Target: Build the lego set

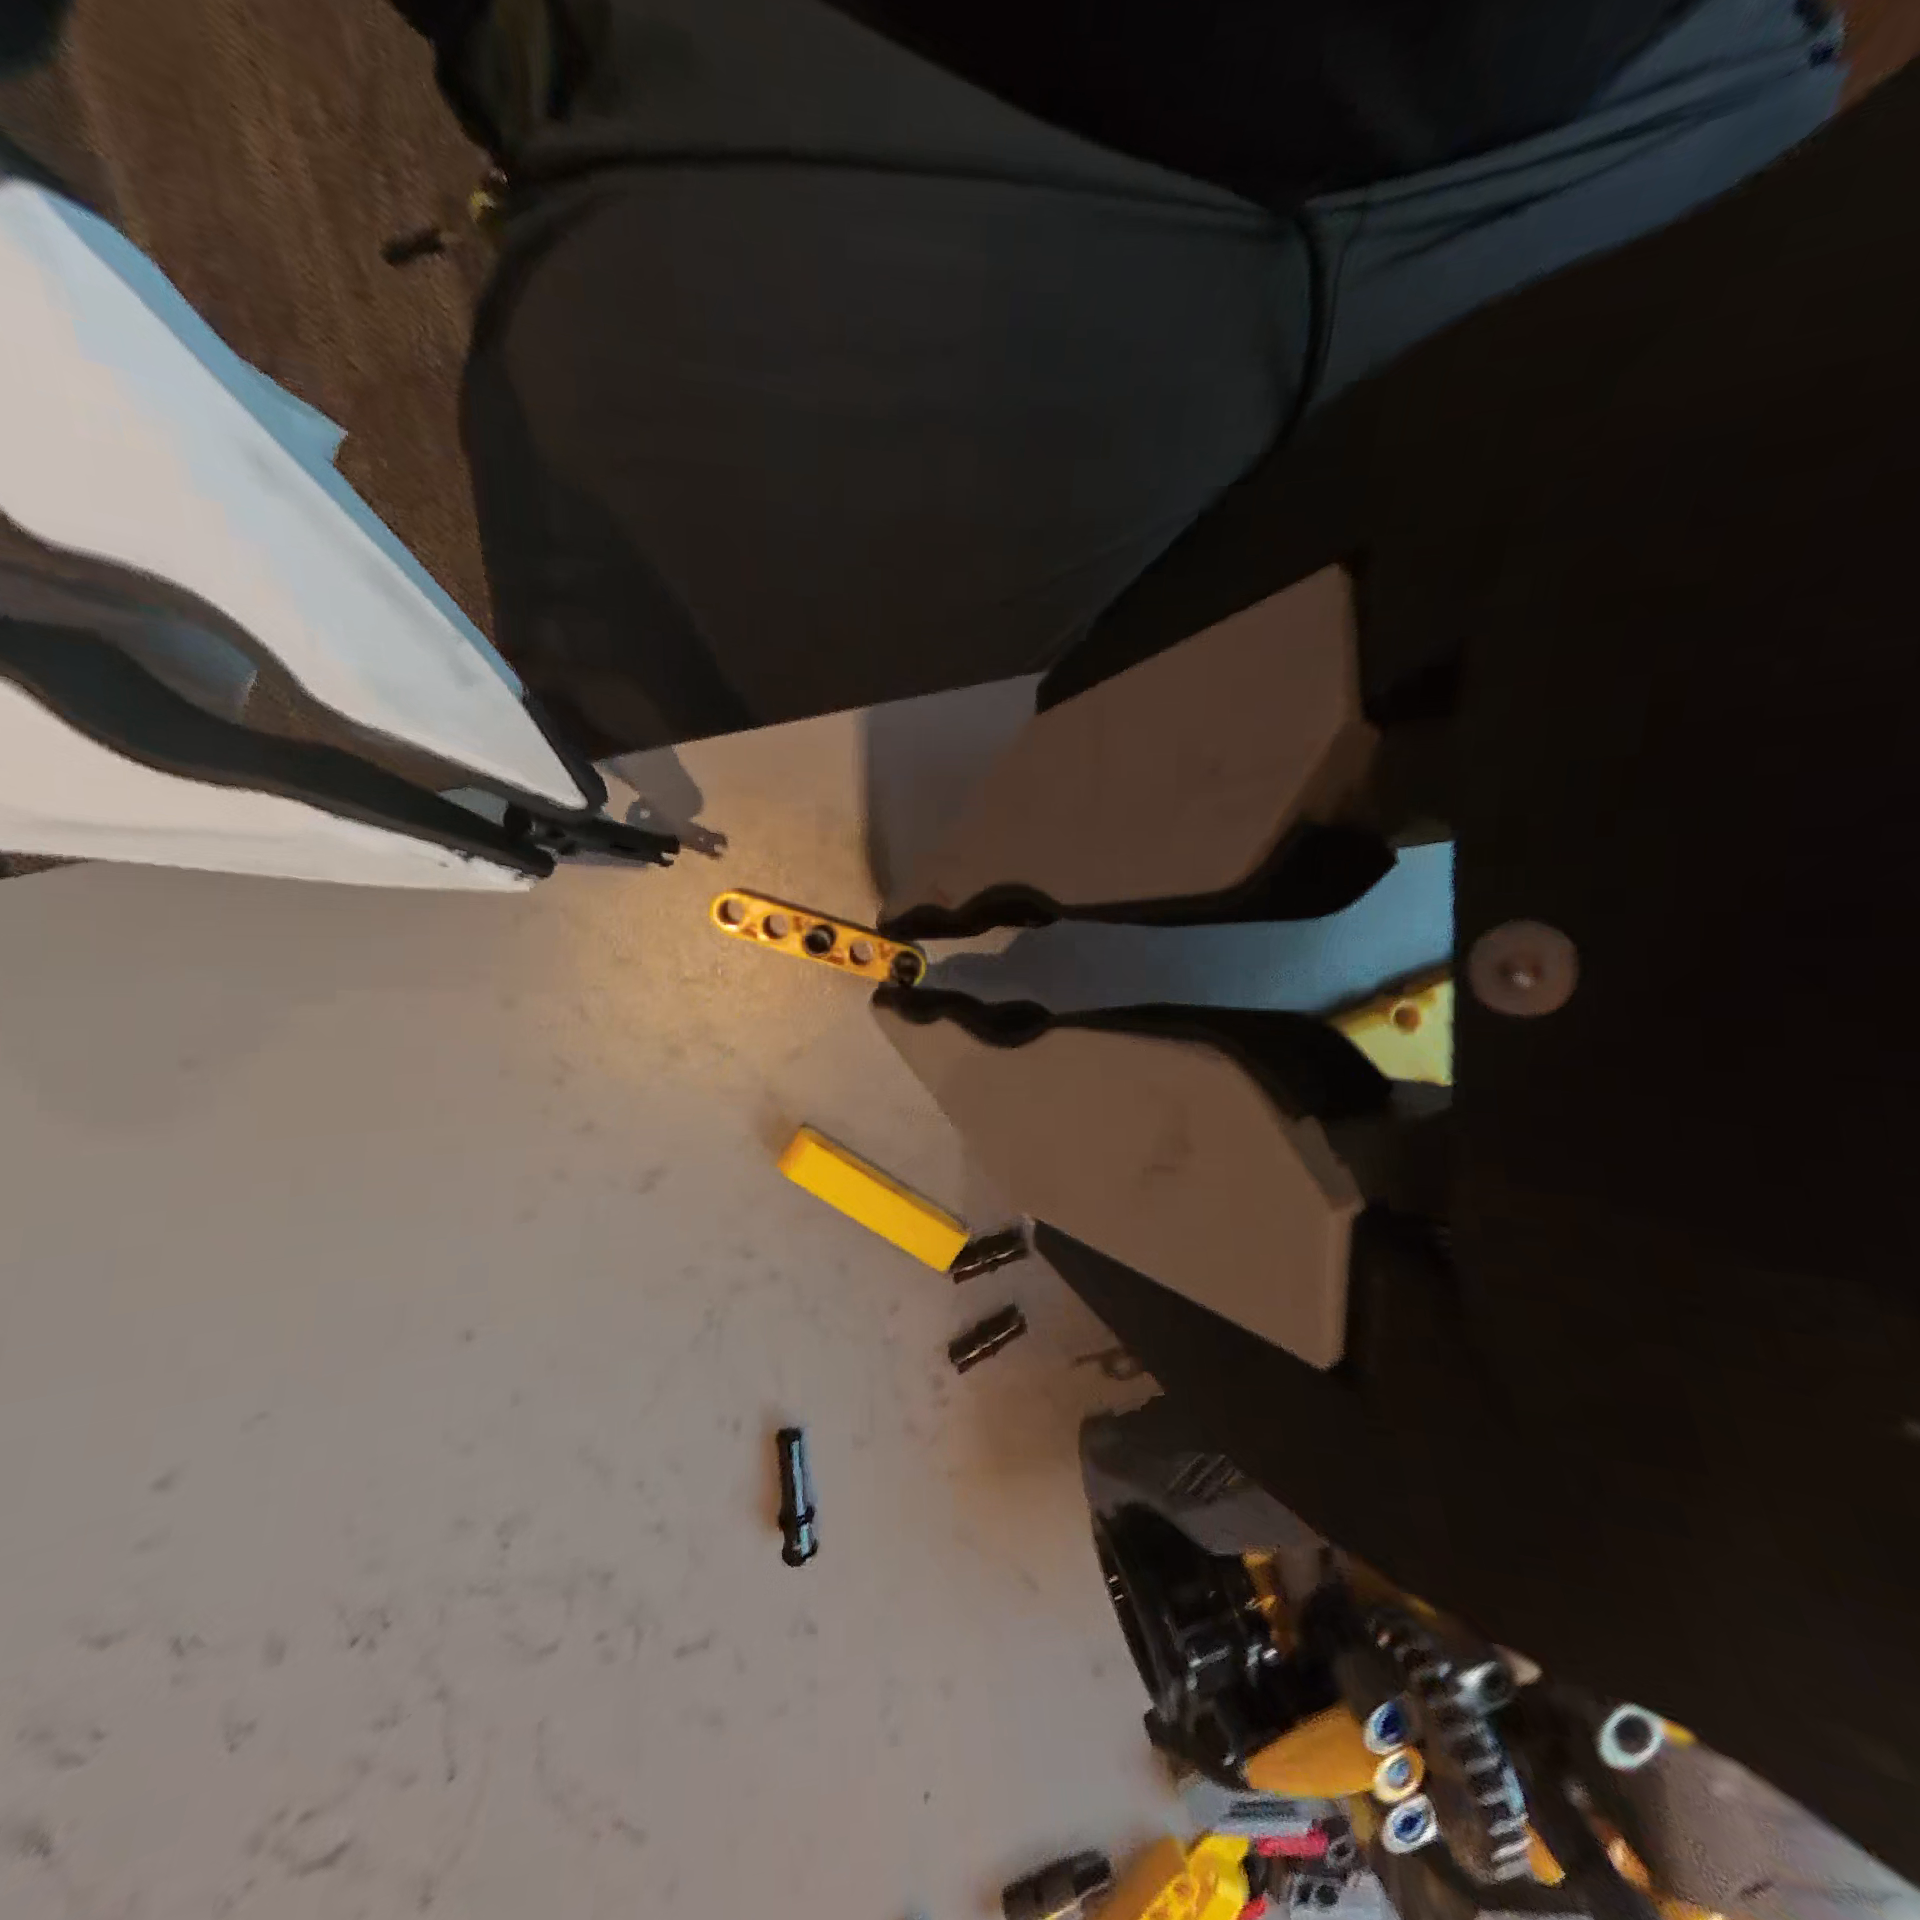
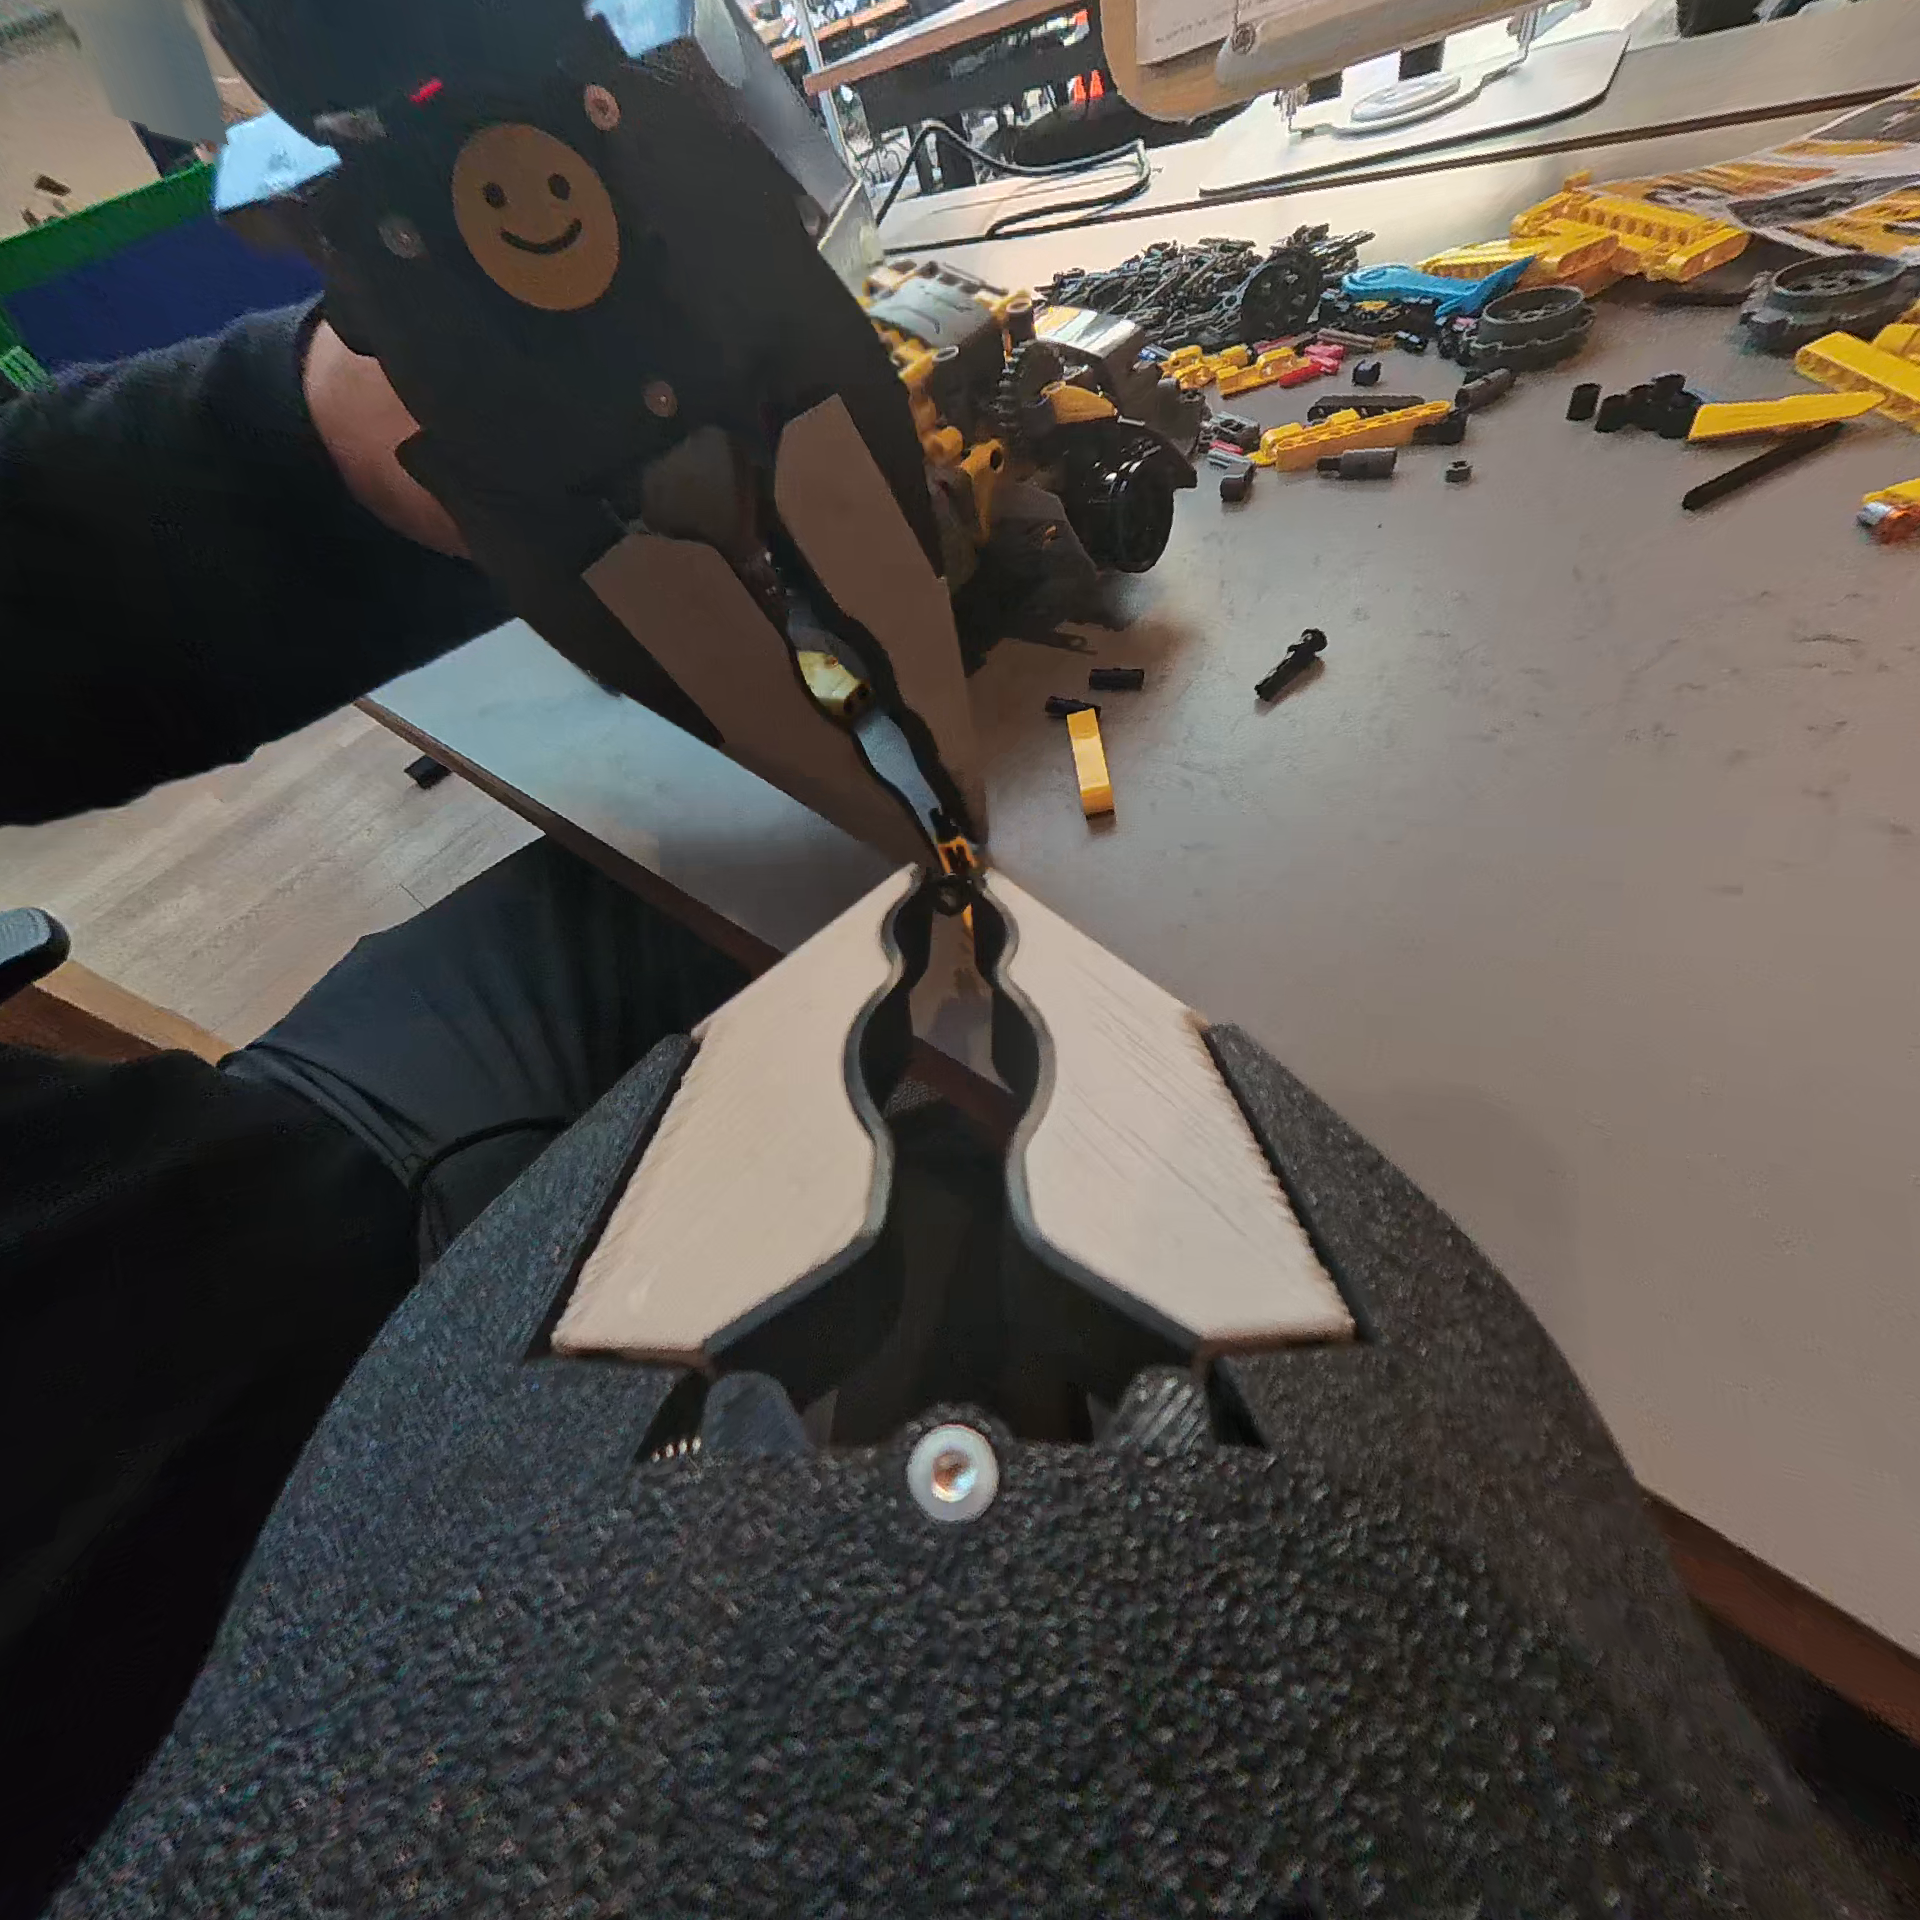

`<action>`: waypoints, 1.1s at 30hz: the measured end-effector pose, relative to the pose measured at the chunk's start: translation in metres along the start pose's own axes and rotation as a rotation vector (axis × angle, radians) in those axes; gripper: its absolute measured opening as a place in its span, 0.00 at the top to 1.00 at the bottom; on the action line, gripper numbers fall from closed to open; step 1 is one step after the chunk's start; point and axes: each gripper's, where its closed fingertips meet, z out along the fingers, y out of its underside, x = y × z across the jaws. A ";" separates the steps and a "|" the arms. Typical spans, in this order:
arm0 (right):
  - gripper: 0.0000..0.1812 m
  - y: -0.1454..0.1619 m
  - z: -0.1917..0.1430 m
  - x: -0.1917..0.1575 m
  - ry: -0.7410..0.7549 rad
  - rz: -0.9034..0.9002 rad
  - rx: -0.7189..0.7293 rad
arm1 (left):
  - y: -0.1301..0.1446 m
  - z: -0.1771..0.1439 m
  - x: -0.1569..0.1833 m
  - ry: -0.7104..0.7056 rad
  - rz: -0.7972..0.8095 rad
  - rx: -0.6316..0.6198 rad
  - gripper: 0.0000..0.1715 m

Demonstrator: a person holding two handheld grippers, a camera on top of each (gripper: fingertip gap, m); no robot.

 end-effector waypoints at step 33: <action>0.96 0.012 0.033 -0.009 0.155 -0.316 -0.318 | 0.008 -0.007 0.016 -0.004 -0.301 0.349 0.98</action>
